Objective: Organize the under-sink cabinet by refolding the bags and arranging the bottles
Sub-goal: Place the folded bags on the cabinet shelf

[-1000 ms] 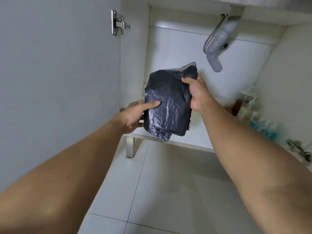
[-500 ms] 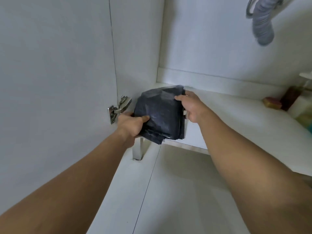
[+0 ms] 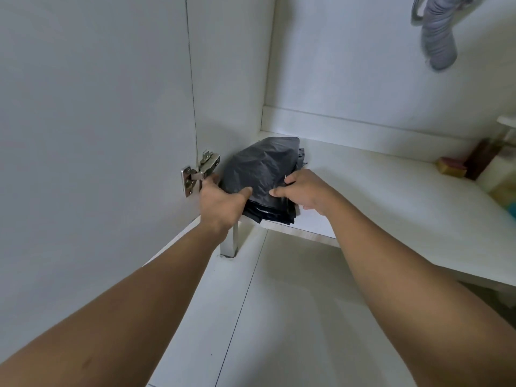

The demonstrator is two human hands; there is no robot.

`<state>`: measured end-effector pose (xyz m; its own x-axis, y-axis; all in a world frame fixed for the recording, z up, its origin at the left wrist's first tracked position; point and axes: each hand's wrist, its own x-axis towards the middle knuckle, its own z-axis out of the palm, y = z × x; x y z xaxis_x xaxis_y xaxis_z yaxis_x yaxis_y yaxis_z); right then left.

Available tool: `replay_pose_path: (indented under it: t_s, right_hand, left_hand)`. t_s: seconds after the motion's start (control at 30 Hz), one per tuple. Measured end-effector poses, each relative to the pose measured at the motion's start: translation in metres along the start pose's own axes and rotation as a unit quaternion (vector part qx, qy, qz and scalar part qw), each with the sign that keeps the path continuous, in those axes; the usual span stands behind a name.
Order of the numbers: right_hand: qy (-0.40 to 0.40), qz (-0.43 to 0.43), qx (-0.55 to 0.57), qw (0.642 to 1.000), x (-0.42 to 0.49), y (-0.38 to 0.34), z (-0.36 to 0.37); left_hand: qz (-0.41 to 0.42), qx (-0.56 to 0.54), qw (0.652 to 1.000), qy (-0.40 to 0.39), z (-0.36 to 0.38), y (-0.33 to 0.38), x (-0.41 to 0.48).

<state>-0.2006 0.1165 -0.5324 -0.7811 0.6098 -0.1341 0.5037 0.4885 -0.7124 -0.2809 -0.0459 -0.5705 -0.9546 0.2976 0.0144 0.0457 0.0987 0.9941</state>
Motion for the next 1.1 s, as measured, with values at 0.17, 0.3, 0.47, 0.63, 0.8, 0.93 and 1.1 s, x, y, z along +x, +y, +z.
replay_pose_path:
  t_s: [0.17,0.3,0.47,0.63,0.8,0.93,1.1]
  right_hand:
    - [0.061,-0.074,-0.034,0.995,-0.005,0.014,0.009]
    - [0.096,-0.079,-0.116,0.985,-0.001,0.027,0.016]
    - [0.117,-0.093,-0.145,0.978,0.0,0.021,0.023]
    - [0.1,-0.073,-0.192,0.973,0.011,0.016,0.024]
    - [0.085,0.005,-0.253,0.964,0.029,0.012,0.029]
    - [0.131,0.039,-0.131,0.982,0.047,0.006,0.02]
    - [0.105,0.027,0.191,0.976,0.087,0.008,0.008]
  left_hand:
    - [0.125,0.206,0.97,0.017,0.007,-0.004,-0.015]
    - [0.246,0.37,0.893,0.065,0.005,-0.016,-0.033]
    - [0.306,0.485,0.819,-0.037,0.007,-0.023,-0.033]
    - [0.281,0.489,0.823,-0.07,0.006,-0.027,-0.026]
    - [0.267,0.485,0.828,-0.09,0.012,-0.027,-0.024]
    - [0.254,0.492,0.826,-0.103,0.013,-0.025,-0.021]
    - [0.201,0.592,0.767,-0.147,0.024,0.013,-0.008]
